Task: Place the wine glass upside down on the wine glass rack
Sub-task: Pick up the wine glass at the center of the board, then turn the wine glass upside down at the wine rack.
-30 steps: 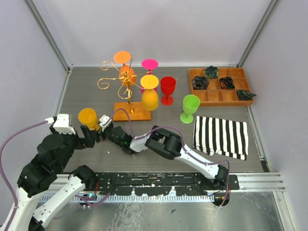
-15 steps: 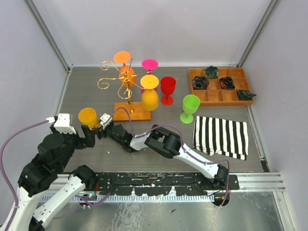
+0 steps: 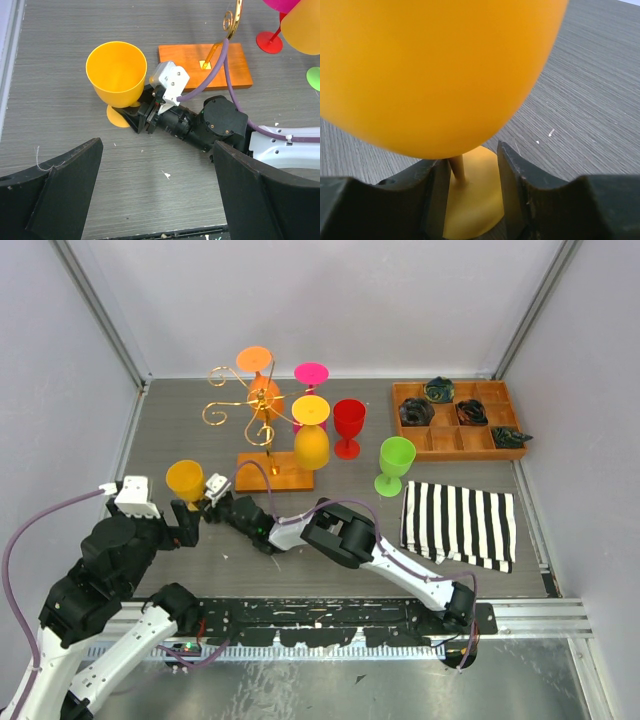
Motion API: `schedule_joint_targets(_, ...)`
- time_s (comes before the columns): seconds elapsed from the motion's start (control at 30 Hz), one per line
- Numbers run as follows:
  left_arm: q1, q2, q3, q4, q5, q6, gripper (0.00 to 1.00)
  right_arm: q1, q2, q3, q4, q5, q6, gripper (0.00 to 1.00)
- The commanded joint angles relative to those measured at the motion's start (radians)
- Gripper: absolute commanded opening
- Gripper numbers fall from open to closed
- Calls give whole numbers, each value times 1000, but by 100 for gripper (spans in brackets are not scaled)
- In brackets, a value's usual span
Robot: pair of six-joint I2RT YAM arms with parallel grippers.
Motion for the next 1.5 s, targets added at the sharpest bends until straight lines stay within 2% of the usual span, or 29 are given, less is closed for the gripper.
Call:
schedule_joint_targets(0.0,6,3,-7,34,12,10,98,-5,1,36,45,-22,-13,43)
schedule_joint_targets(0.23,6,-7,-9,36,11,10,98,-7,-5,38,34,-13,-8,30)
schedule_joint_targets(0.37,8,-16,-11,36,9,9,98,-8,-11,39,22,-4,-3,11)
schedule_joint_targets(0.5,10,-16,-11,36,9,9,98,-8,-24,24,29,-7,-5,1)
schedule_joint_targets(0.67,9,-34,-7,35,4,9,98,-6,-73,-52,61,-7,-6,1)
schedule_joint_targets(0.8,9,-77,8,50,-53,4,98,5,-164,-159,95,18,-1,1)
schedule_joint_targets(1.0,9,-57,127,45,-57,-29,98,45,-304,-351,158,54,-40,1)
schedule_joint_targets(1.23,9,-17,285,-11,-62,-69,98,127,-474,-626,264,173,-96,1)
schedule_joint_targets(1.47,8,-25,320,-30,21,-142,98,228,-733,-980,324,258,-105,1)
